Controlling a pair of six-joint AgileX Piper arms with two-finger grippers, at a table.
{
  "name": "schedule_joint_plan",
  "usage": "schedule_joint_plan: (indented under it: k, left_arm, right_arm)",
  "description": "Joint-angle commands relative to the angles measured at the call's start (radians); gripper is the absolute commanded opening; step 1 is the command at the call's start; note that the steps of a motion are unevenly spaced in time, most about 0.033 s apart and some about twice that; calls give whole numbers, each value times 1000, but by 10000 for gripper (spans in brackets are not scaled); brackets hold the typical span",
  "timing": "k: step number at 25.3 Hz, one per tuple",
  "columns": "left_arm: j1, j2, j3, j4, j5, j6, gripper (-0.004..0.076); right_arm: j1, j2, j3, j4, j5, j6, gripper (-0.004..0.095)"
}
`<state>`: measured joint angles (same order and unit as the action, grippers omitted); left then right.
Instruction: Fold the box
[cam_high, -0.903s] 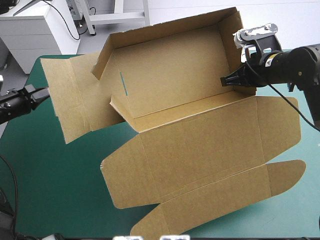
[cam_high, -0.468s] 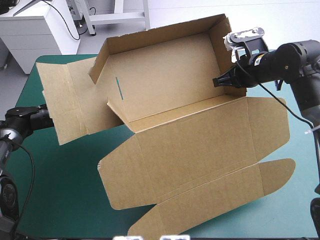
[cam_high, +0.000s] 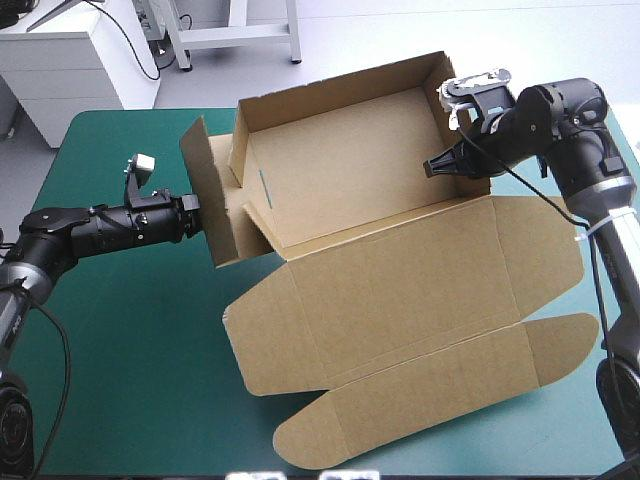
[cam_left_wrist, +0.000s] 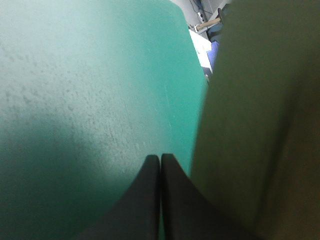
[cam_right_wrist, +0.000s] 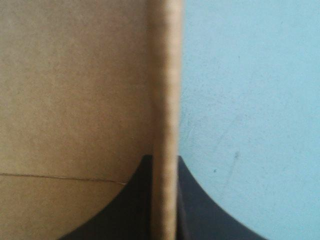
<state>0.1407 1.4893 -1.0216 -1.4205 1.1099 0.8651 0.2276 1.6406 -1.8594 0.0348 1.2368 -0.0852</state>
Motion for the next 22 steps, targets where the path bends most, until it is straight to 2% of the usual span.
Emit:
schedule_joint_plan:
  k: [1, 12, 22]
  left_arm:
    - [-33, -63, -29, -82, 28, -9, -8]
    - [-113, -62, -36, -139, -8, -9, -8]
    - [-143, -62, -140, -159, -6, -45, -8]
  right_arm:
    - [-2, -35, -26, 5, -56, 13, -18]
    - [-2, -31, -26, 3, -54, 13, -18]
    - [-2, -31, -26, 3, -50, 13, -17]
